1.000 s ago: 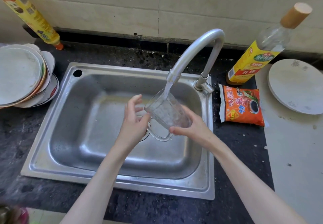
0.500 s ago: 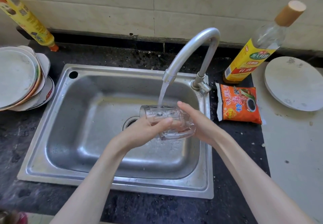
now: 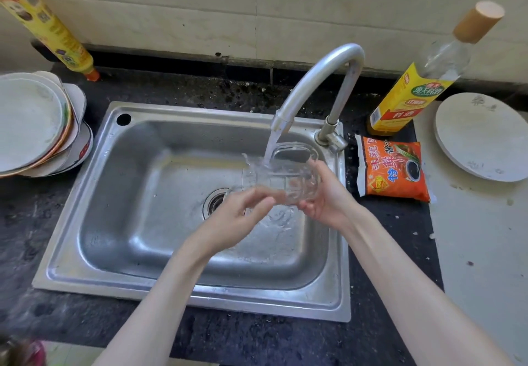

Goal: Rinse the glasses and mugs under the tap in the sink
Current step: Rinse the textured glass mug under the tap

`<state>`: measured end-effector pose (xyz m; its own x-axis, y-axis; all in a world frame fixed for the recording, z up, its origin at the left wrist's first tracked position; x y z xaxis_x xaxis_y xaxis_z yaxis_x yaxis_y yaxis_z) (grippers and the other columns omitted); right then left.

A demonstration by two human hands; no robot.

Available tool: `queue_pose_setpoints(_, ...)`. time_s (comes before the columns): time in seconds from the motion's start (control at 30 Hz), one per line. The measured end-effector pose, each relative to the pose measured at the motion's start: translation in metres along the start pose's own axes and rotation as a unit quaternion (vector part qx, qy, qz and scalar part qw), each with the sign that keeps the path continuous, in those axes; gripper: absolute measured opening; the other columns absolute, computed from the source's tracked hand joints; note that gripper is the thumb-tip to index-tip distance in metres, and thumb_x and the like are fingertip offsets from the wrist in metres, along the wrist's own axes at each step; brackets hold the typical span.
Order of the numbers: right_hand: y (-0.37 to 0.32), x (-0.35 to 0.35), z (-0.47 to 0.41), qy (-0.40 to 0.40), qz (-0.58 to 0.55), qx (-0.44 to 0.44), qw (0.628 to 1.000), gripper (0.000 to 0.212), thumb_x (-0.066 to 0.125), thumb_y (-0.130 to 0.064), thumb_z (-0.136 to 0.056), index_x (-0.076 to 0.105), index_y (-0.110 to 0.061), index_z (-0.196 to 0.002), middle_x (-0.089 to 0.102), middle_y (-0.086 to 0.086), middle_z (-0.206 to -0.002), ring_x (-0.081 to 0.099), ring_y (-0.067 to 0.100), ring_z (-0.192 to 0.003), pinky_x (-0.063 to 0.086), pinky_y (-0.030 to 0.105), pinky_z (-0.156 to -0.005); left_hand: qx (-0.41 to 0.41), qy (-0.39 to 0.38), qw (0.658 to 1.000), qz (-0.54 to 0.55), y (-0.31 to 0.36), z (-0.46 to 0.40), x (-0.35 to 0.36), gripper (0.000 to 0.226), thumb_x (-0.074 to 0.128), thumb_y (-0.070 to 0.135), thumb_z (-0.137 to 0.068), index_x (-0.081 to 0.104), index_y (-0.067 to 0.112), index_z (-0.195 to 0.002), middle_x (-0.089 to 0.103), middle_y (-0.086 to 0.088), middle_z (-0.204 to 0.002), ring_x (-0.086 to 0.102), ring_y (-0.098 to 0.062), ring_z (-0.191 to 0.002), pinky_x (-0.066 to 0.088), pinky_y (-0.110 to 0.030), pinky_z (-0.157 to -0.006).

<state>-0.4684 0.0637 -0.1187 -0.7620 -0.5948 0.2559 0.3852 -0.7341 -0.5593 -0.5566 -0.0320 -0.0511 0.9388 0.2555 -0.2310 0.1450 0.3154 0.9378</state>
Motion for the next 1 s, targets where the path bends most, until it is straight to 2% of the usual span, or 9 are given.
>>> queue_pose_setpoints(0.13,0.0,0.015,0.003,-0.05,0.029,-0.051,0.997,0.06,0.036,-0.063,-0.089,0.062,-0.013,-0.106,0.071,0.006,-0.088,0.067,0.017,-0.072,0.052,0.025,-0.058,-0.048,0.095,0.984,0.14,-0.015,-0.003,-0.012,0.02,0.043,0.016,-0.096,0.061,0.016,-0.09,0.073,0.005,-0.083,0.069,-0.004,-0.083,0.049,-0.014,-0.078)
queue_pose_setpoints(0.27,-0.009,0.026,0.01,-0.097,0.003,-0.124,0.987,0.046,0.057,-0.041,-0.087,0.05,-0.012,-0.121,0.063,0.008,-0.103,0.065,0.019,-0.079,0.055,0.03,-0.063,-0.087,0.128,0.946,0.285,-0.027,-0.003,-0.017,0.026,0.038,0.023,-0.096,0.059,0.008,-0.09,0.074,-0.001,-0.077,0.071,-0.015,-0.075,0.054,-0.023,-0.069)
queue_pose_setpoints(0.4,0.002,0.02,0.007,-0.035,-0.016,-0.054,0.998,0.054,0.057,-0.049,-0.086,0.058,-0.006,-0.118,0.069,0.014,-0.102,0.069,0.027,-0.081,0.054,0.023,-0.052,-0.08,0.04,0.978,0.188,-0.019,-0.004,-0.008,0.017,0.047,0.018,-0.094,0.061,0.009,-0.099,0.072,-0.004,-0.095,0.068,-0.008,-0.09,0.051,-0.018,-0.082)
queue_pose_setpoints(0.5,0.007,0.014,0.008,-0.009,-0.033,-0.01,0.999,0.052,0.051,-0.056,-0.086,0.061,-0.011,-0.109,0.073,0.008,-0.078,0.071,0.027,-0.071,0.054,0.023,-0.048,-0.058,-0.017,0.994,0.087,-0.013,-0.005,0.0,0.019,0.055,-0.001,-0.088,0.06,0.013,-0.099,0.068,-0.002,-0.099,0.065,0.005,-0.084,0.046,-0.01,-0.074)
queue_pose_setpoints(0.57,0.005,0.015,0.009,-0.022,-0.018,-0.029,0.999,0.05,0.048,-0.057,-0.086,0.06,-0.014,-0.109,0.074,0.006,-0.081,0.07,0.023,-0.081,0.056,0.029,-0.066,-0.057,0.017,0.993,0.105,-0.013,-0.006,-0.006,0.018,0.055,-0.004,-0.087,0.06,0.007,-0.1,0.069,-0.002,-0.095,0.065,0.006,-0.076,0.045,-0.008,-0.068)
queue_pose_setpoints(0.67,0.002,0.026,0.013,-0.057,-0.042,-0.055,0.996,0.043,0.05,-0.051,-0.087,0.062,-0.016,-0.109,0.07,0.012,-0.106,0.064,0.026,-0.105,0.048,0.035,-0.093,-0.071,0.058,0.963,0.254,-0.02,-0.008,-0.012,0.022,0.062,0.004,-0.081,0.062,0.005,-0.103,0.072,-0.007,-0.099,0.068,-0.015,-0.095,0.049,-0.019,-0.082)
queue_pose_setpoints(0.8,-0.002,0.032,0.009,-0.053,-0.083,-0.088,0.991,0.042,0.051,-0.045,-0.088,0.063,-0.011,-0.109,0.069,0.014,-0.11,0.065,0.022,-0.104,0.046,0.034,-0.096,-0.079,0.04,0.94,0.33,-0.022,-0.013,-0.007,0.036,0.058,0.015,-0.077,0.059,0.005,-0.112,0.069,-0.01,-0.109,0.064,-0.022,-0.105,0.048,-0.024,-0.093)
queue_pose_setpoints(0.9,-0.001,0.03,0.006,-0.03,-0.14,-0.08,0.986,0.045,0.051,-0.047,-0.088,0.061,-0.006,-0.105,0.069,0.017,-0.103,0.066,0.025,-0.101,0.049,0.034,-0.091,-0.046,0.029,0.973,0.225,-0.011,-0.015,-0.001,0.026,0.058,0.011,-0.085,0.064,0.014,-0.109,0.07,0.002,-0.107,0.063,-0.004,-0.102,0.046,-0.018,-0.09)
queue_pose_setpoints(1.0,0.016,0.027,0.001,-0.013,-0.256,0.005,0.967,0.053,0.055,-0.049,-0.085,0.058,-0.001,-0.108,0.068,0.019,-0.096,0.068,0.027,-0.089,0.055,0.035,-0.077,0.051,0.039,0.979,-0.196,0.004,-0.017,0.003,0.026,0.051,0.015,-0.091,0.065,0.024,-0.111,0.065,0.014,-0.107,0.055,0.007,-0.101,0.034,-0.006,-0.09)
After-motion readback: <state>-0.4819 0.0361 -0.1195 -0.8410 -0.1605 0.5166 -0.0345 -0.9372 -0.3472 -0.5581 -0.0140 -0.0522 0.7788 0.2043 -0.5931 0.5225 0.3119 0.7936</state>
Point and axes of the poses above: each hand's wrist, its own z-axis away from the middle knuckle, its own x-axis out of the palm, y = z × x, the point moved 9 cm from there along -z, towards the middle knuckle
